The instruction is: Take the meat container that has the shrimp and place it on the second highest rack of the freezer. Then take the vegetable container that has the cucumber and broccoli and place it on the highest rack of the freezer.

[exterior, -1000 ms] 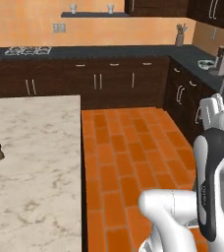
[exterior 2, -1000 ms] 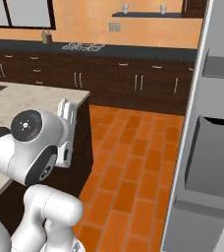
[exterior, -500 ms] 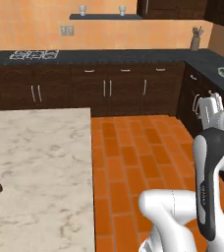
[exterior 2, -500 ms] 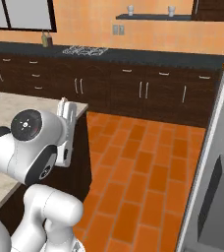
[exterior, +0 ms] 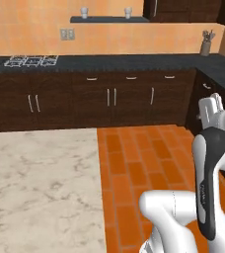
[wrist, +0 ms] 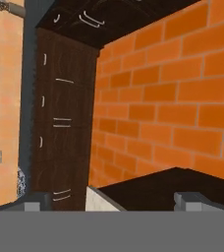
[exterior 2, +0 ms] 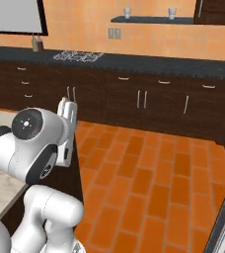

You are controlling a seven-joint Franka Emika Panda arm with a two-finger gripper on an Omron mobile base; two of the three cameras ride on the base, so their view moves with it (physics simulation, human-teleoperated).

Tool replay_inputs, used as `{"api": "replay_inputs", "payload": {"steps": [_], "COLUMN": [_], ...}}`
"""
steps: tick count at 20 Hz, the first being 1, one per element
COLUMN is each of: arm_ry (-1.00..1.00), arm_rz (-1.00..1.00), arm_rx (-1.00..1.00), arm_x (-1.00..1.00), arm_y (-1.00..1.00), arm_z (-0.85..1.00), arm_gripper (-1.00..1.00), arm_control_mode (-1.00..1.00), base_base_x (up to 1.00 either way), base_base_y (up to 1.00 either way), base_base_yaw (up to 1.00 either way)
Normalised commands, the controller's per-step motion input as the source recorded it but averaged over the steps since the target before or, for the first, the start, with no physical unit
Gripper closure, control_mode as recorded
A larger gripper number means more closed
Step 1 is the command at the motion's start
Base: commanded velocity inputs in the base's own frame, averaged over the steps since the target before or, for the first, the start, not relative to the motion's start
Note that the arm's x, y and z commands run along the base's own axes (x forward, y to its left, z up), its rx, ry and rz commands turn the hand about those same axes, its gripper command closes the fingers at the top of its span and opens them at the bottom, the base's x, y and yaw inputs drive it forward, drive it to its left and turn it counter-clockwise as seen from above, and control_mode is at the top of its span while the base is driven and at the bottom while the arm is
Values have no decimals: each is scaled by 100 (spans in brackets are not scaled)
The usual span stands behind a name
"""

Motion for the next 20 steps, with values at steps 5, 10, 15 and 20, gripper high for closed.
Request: {"api": "replay_inputs", "payload": {"steps": [5,10,15,20], "arm_ry": [0,0,0,0], "arm_rz": [0,0,0,0], "arm_rx": [0,0,0,0], "arm_x": [0,0,0,0], "arm_y": [0,0,0,0], "arm_z": [0,0,0,0], "arm_gripper": [-100,-100,-100,-100], "arm_control_mode": [100,100,100,100], "base_base_x": [100,100,100,100], "base_base_y": [-2,-26,-45,-48], "base_base_yaw": [0,0,-9,-26]}}
